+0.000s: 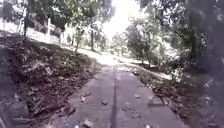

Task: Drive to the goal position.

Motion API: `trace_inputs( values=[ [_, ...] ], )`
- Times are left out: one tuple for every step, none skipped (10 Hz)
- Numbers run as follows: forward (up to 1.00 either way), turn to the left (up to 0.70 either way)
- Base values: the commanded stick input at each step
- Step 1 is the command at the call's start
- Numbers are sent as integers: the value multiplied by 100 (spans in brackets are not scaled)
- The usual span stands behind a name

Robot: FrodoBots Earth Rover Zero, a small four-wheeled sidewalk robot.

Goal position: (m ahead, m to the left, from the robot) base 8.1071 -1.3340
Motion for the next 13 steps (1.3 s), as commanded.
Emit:
trace_inputs(
  values=[
    [45,0],
    [45,0],
    [45,0],
    [45,0],
    [45,0],
    [45,0],
    [45,0],
    [45,0],
    [45,0],
    [45,0],
    [45,0],
    [45,0],
    [45,0]
  ],
)
